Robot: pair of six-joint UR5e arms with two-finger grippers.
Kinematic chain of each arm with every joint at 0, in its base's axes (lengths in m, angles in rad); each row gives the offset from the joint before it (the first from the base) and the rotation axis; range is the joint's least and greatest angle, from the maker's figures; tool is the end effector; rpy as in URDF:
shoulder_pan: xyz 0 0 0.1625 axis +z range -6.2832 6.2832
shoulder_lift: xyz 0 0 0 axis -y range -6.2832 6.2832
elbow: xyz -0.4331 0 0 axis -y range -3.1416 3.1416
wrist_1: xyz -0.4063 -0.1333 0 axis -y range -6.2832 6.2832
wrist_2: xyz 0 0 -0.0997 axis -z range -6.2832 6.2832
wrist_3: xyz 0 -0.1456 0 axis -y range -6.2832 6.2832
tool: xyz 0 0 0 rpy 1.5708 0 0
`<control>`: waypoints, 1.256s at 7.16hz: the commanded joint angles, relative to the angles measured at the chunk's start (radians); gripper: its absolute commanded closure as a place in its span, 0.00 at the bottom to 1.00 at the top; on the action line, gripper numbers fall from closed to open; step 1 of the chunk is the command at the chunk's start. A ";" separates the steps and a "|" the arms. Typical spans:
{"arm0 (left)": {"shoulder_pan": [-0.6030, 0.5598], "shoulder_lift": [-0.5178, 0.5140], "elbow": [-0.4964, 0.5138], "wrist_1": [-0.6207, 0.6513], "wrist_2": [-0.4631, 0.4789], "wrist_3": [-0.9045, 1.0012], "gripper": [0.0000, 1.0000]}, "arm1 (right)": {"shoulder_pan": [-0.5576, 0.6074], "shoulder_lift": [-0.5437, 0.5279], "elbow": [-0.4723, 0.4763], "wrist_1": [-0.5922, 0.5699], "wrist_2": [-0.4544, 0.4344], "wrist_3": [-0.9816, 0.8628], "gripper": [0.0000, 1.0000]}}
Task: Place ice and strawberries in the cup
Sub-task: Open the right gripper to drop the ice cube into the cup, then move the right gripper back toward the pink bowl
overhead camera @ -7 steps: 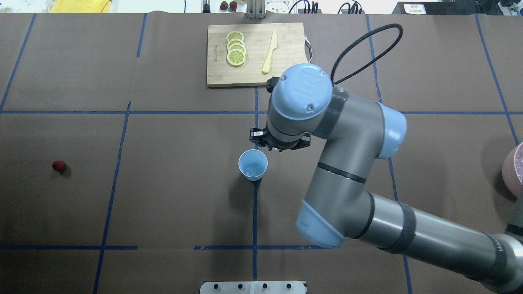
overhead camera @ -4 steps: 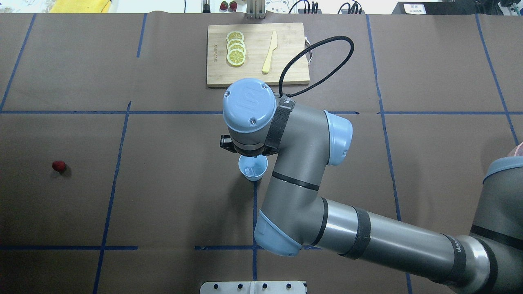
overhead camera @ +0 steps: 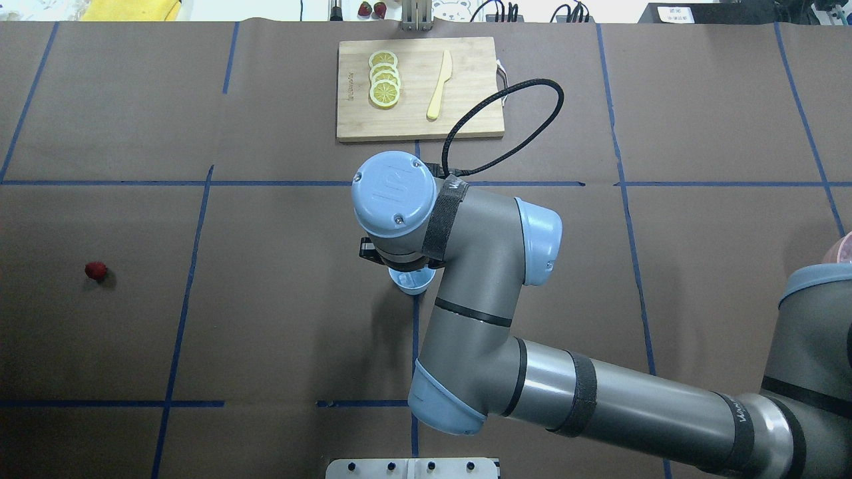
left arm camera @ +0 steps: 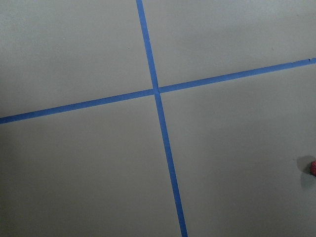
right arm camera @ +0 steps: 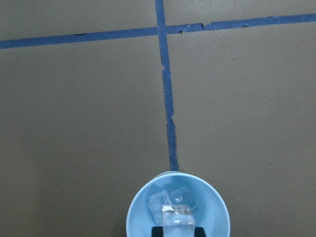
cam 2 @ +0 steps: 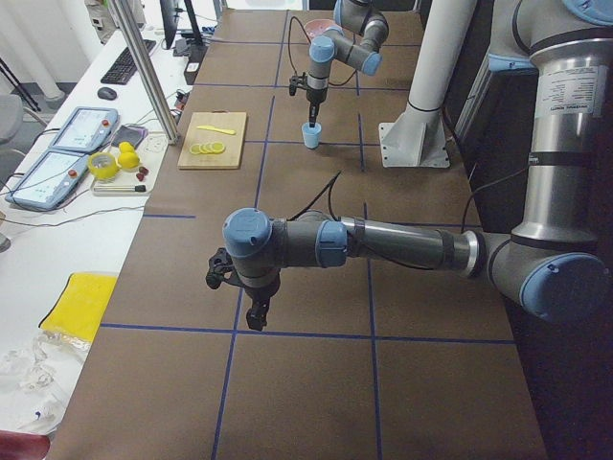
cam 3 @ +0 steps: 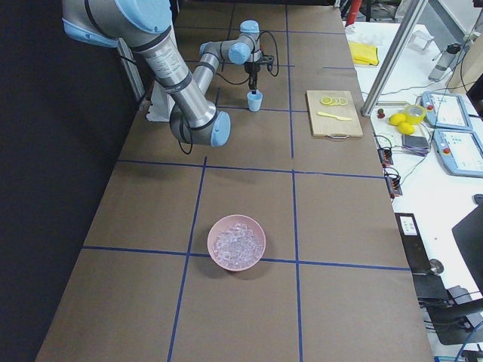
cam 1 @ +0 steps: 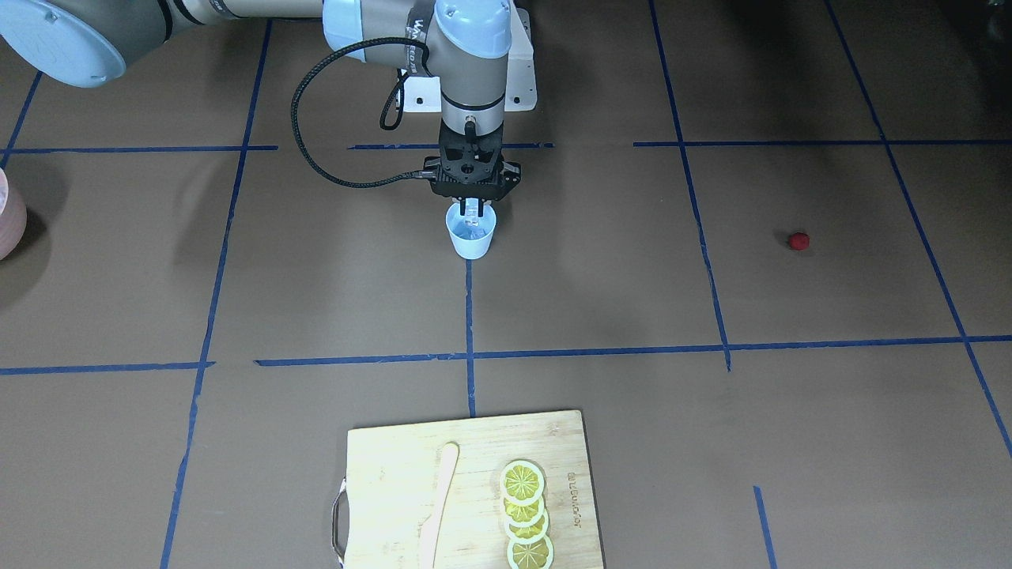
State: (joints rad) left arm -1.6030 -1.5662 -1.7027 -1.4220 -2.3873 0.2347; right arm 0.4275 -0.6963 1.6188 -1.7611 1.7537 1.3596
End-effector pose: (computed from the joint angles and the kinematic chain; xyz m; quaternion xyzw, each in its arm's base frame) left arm -0.0432 -0.4974 0.6458 0.0430 0.3948 0.0885 0.9135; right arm -0.6359 -0.4071 0.1562 0.0310 -0.3652 0.0679 0.9279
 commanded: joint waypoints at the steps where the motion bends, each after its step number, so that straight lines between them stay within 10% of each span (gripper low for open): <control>1: 0.000 0.000 0.000 0.000 0.000 0.000 0.00 | -0.001 0.001 0.003 -0.001 -0.003 -0.001 0.02; 5: 0.000 -0.002 -0.015 0.000 0.005 0.006 0.00 | 0.089 -0.009 0.021 -0.003 0.030 -0.072 0.01; 9: 0.002 -0.015 -0.014 -0.133 0.007 -0.001 0.00 | 0.363 -0.249 0.194 -0.003 0.312 -0.466 0.01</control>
State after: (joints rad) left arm -1.6026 -1.5813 -1.7207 -1.4810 -2.3815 0.2368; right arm 0.6962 -0.8525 1.7463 -1.7630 1.9750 1.0414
